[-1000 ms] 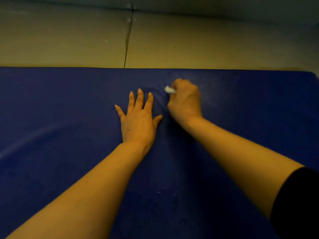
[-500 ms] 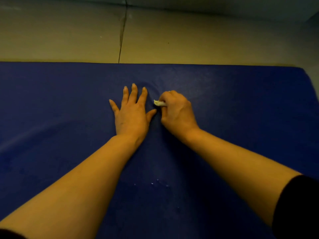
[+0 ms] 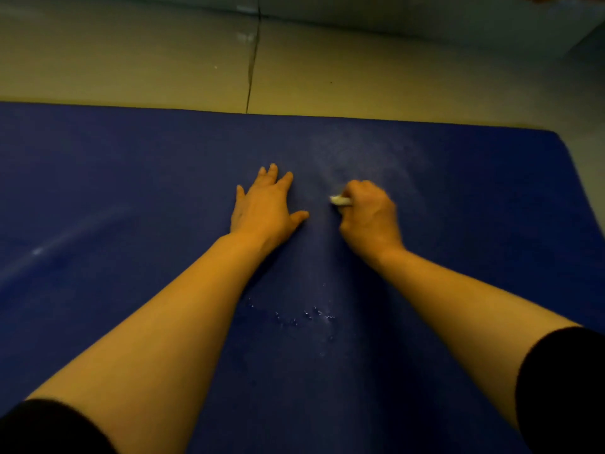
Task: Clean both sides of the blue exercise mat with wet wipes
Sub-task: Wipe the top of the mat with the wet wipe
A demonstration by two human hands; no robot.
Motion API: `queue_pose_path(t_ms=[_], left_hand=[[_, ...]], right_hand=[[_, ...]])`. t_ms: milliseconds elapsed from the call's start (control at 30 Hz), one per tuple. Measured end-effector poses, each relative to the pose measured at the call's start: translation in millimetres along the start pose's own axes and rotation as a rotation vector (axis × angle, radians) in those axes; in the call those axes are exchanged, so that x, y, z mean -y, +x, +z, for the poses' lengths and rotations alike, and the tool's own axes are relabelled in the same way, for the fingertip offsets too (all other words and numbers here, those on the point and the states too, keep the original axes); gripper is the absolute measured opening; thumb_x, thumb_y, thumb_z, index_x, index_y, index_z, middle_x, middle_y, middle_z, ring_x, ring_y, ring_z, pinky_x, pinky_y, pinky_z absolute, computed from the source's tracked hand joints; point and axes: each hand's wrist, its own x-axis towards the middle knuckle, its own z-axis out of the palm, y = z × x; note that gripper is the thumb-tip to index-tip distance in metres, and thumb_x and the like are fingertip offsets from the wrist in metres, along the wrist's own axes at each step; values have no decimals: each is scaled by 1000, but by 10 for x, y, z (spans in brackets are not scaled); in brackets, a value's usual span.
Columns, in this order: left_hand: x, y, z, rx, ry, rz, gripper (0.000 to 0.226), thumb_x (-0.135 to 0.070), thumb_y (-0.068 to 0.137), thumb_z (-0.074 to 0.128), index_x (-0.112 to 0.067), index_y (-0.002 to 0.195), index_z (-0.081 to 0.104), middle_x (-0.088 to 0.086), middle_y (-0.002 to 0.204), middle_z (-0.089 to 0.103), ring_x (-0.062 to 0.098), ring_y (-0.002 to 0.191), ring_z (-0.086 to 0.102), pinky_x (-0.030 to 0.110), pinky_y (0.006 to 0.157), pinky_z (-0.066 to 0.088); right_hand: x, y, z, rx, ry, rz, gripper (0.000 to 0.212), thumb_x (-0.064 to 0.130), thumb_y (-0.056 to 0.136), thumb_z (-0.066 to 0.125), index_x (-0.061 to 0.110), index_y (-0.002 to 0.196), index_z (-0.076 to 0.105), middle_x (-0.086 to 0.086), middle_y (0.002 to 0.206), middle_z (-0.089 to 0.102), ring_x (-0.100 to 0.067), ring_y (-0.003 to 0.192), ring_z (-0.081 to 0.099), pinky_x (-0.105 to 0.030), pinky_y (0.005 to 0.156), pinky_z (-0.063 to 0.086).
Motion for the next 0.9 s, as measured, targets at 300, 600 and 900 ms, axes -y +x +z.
queue_pose_path(t_ms=[300, 600, 900], left_hand=[[96, -500, 118, 176, 99, 28, 115, -60, 75, 69, -25, 154, -6, 7, 160, -20, 24, 148, -15, 66, 113, 1], [80, -475, 184, 153, 75, 5, 118, -57, 71, 74, -26, 154, -4, 5, 160, -20, 25, 147, -18, 68, 111, -3], [62, -453, 206, 133, 64, -7, 118, -55, 70, 76, -27, 154, -1, 4, 160, -19, 24, 147, -18, 68, 110, -4]], right_hand=[[405, -456, -25, 75, 24, 100, 11, 6, 87, 55, 1, 97, 55, -20, 108, 55, -39, 96, 50, -32, 68, 26], [-413, -237, -394, 18, -114, 384, 17, 7, 87, 55, -1, 102, 54, -23, 112, 54, -41, 98, 52, -45, 77, 44], [3, -460, -76, 116, 58, -2, 4, 6, 87, 55, 4, 91, 56, -14, 98, 56, -31, 89, 52, -35, 66, 38]])
